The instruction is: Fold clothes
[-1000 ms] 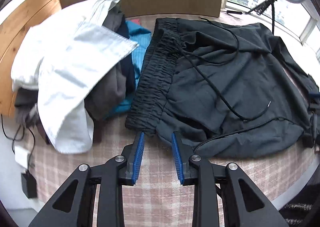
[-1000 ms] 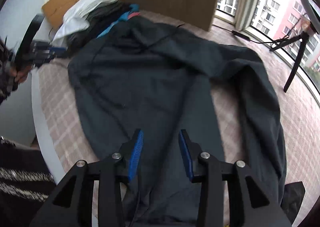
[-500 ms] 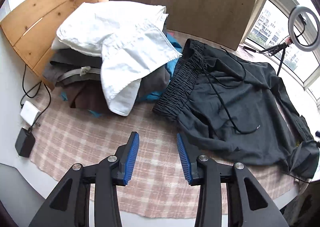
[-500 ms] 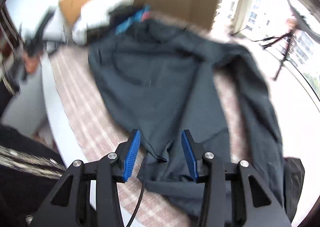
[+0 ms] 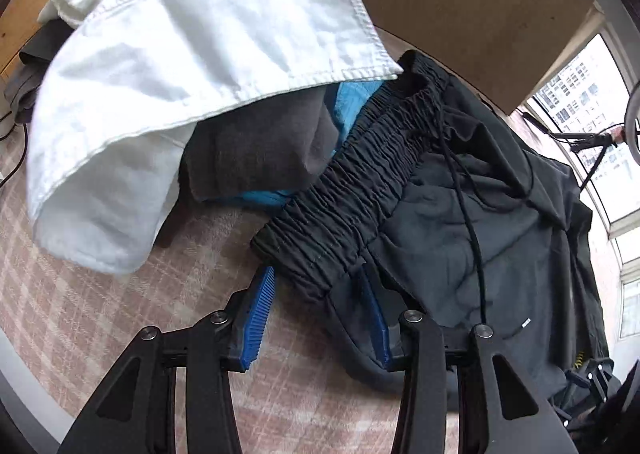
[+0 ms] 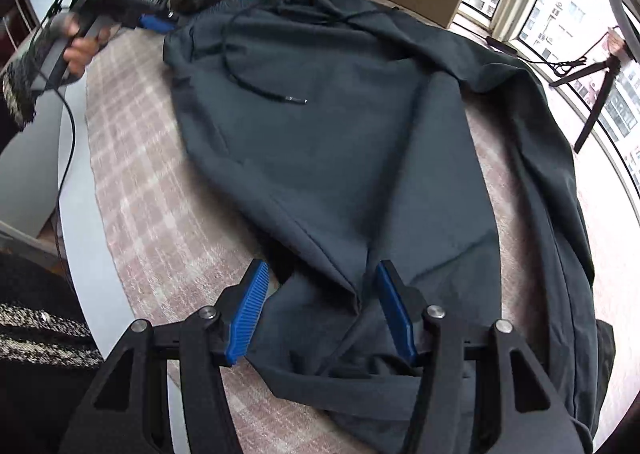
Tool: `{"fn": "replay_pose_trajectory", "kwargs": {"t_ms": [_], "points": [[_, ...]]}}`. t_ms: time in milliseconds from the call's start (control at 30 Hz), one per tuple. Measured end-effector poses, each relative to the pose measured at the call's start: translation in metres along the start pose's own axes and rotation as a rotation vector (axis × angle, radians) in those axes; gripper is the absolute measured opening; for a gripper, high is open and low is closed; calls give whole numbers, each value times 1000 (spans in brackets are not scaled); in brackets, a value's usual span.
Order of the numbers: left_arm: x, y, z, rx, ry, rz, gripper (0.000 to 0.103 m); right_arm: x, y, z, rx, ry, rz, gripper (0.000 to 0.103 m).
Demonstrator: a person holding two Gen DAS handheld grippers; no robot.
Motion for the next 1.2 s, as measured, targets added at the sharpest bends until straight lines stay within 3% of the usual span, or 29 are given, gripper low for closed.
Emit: {"fn": "replay_pose_trajectory", "kwargs": {"t_ms": [100, 133, 167, 200, 300, 400, 500, 667, 833, 900, 967, 1067, 1100, 1200], "points": [[-5, -2, 0, 31, -37, 28, 24, -12, 4, 5, 14, 17, -37, 50], [-4, -2, 0, 38, -51, 44, 18, -15, 6, 8, 10, 12, -49, 41], [0, 0, -1, 40, -52, 59, 16, -19, 7, 10, 15, 15, -67, 11], [8, 3, -4, 50, -51, 72, 13, -20, 9, 11, 26, 24, -79, 4], [42, 21, -21, 93, 0, 102, 10, 0, 11, 7, 61, -7, -25, 4], [87, 50, -41, 76, -36, 172, 10, 36, 18, -6, 106, -68, 18, 4], [113, 81, -69, 93, -83, 191, 10, 62, 30, -25, 137, -176, 30, 3], [101, 118, -110, 111, -145, 105, 10, 52, 57, -60, 165, -257, -46, 3], [90, 125, -131, 70, -160, 58, 13, 36, 69, -96, 113, -337, -85, 4], [87, 126, -131, 15, -144, 26, 14, 44, 71, -98, 55, -312, -63, 8], [101, 127, -134, -42, -176, 55, 14, 65, 75, -92, -20, -314, -17, 10], [119, 123, -144, -77, -178, 86, 14, 112, 86, -73, -171, -328, 104, 25], [125, 119, -142, -86, -173, 104, 12, 130, 94, -65, -217, -290, 151, 30], [144, 101, -123, -135, -137, 163, 12, 180, 129, -26, -393, -78, 264, 35]]}}
Point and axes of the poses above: each gripper's, at about its wrist camera, not at the fingertips, and x roughly against the way its jaws point, z to its right, y to its underside, the point moved 2 cm from there along -x, roughly the way its jaws point, and after that the axes turned 10 degrees about -y, right-handed, at the moved point
